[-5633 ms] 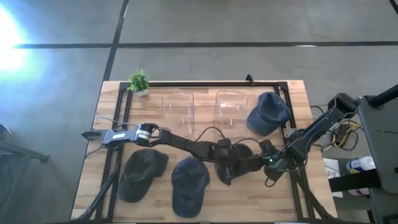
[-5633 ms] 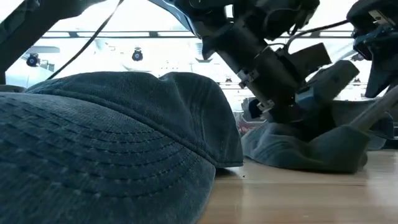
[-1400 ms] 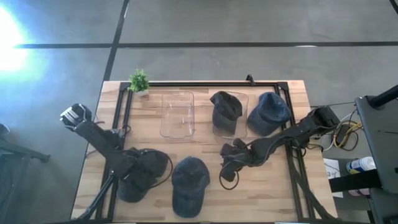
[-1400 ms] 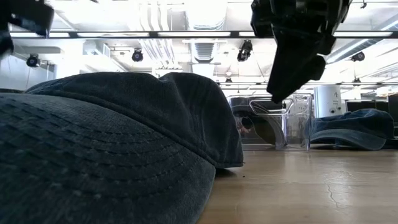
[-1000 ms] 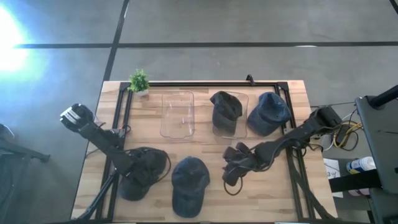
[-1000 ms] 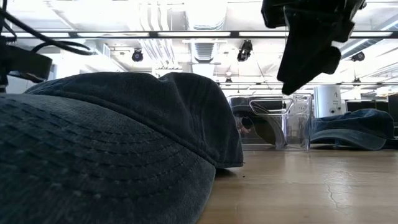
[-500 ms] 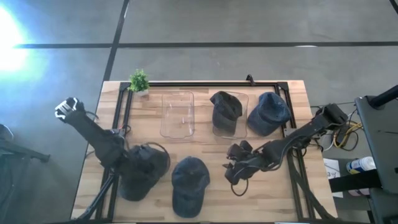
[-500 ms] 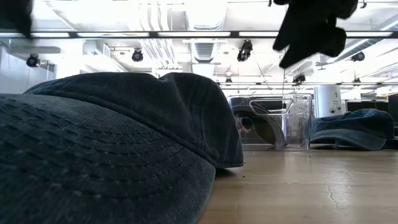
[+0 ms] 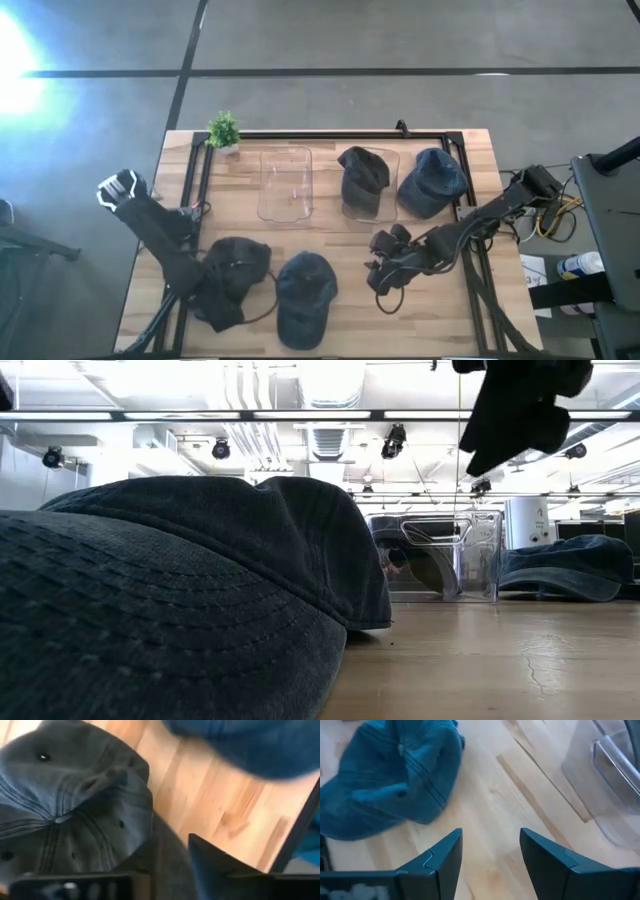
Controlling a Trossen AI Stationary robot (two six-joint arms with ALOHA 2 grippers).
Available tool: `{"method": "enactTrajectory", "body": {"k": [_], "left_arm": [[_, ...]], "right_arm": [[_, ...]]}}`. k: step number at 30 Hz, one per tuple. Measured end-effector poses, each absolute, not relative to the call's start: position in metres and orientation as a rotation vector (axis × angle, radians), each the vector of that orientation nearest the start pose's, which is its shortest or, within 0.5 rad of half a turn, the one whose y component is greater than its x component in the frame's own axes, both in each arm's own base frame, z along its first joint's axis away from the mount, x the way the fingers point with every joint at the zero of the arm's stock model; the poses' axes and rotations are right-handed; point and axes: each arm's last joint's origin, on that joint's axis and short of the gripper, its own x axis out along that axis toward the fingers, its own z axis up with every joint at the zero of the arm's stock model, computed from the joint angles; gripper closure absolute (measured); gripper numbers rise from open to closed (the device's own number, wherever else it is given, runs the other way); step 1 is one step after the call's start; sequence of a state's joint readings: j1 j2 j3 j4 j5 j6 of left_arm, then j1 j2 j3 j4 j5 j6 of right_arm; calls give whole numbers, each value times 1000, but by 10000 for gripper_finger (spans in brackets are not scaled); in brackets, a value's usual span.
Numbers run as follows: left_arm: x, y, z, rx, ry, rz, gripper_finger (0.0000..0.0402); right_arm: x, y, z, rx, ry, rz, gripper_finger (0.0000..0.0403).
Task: Pick & Place hat
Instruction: Put the gray cap into the right transparent bin
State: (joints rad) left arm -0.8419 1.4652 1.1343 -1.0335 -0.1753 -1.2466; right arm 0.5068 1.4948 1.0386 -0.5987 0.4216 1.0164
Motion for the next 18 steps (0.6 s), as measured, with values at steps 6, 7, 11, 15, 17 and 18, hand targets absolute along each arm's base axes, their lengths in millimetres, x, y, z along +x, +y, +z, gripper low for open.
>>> {"method": "enactTrajectory", "body": {"k": [6, 7, 11, 15, 17, 18], "left_arm": [[169, -201, 237, -257, 1302, 215, 218], [168, -201, 235, -237, 1299, 211, 212], [163, -197, 221, -197, 1315, 231, 205], [160, -192, 202, -188, 1321, 233, 204], [159, -188, 191, -195, 1329, 241, 205], [159, -186, 186, -208, 1337, 245, 207]], "right_arm": [[257, 129, 219, 456, 886, -405, 211], [257, 129, 217, 451, 891, -408, 211], [254, 127, 212, 441, 904, -416, 211], [252, 126, 206, 450, 913, -433, 211], [250, 125, 204, 455, 918, -443, 211], [250, 125, 203, 460, 920, -449, 211]]}}
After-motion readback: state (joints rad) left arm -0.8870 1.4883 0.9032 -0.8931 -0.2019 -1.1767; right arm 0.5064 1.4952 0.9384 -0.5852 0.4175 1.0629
